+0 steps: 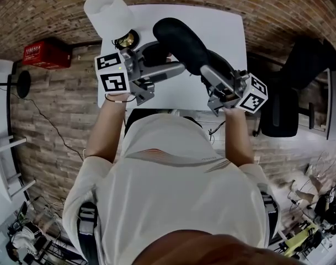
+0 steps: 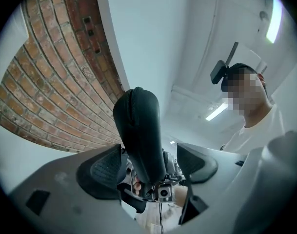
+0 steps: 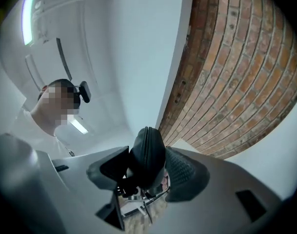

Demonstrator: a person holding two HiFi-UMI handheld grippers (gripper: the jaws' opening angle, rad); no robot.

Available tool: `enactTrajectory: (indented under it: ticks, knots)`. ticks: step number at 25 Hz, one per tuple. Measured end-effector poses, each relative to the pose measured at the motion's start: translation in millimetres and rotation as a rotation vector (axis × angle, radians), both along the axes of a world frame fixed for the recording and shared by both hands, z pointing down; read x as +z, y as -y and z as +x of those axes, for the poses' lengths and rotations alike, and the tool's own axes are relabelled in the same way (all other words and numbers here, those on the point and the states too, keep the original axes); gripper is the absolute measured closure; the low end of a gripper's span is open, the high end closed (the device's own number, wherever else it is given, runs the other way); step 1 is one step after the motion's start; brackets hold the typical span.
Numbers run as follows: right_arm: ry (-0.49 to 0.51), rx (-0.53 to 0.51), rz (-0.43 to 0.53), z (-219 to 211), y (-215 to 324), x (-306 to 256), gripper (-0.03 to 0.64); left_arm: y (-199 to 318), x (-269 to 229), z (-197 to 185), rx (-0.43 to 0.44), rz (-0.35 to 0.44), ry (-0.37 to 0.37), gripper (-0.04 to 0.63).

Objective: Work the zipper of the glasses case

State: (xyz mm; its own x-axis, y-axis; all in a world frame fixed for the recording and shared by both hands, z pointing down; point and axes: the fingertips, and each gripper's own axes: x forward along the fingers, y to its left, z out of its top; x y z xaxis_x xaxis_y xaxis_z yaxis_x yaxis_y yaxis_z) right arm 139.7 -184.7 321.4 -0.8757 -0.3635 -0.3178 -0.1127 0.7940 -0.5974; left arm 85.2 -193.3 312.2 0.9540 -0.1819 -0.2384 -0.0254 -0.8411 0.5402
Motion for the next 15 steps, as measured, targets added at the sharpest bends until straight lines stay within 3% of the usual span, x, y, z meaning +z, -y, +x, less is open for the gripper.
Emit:
enactTrajectory:
  ticks: [6, 10, 15]
  knots:
    - [0.041, -0.176, -0.068, -27.4, -16.3, 12.7, 0.33, -13.2, 0.4, 1.7, 0.06, -0.012, 0.018, 0.264]
    - [0.088, -0.239, -0.124, -36.8, -22.3, 19.2, 0.33, -16.8, 3.9, 5.9, 0.059, -0.021, 0.024, 0.265]
    - [0.069, -0.272, -0.157, -44.3, -25.4, 25.7, 0.33, -15.2, 7.4, 6.2, 0.035, -0.042, 0.02, 0.267]
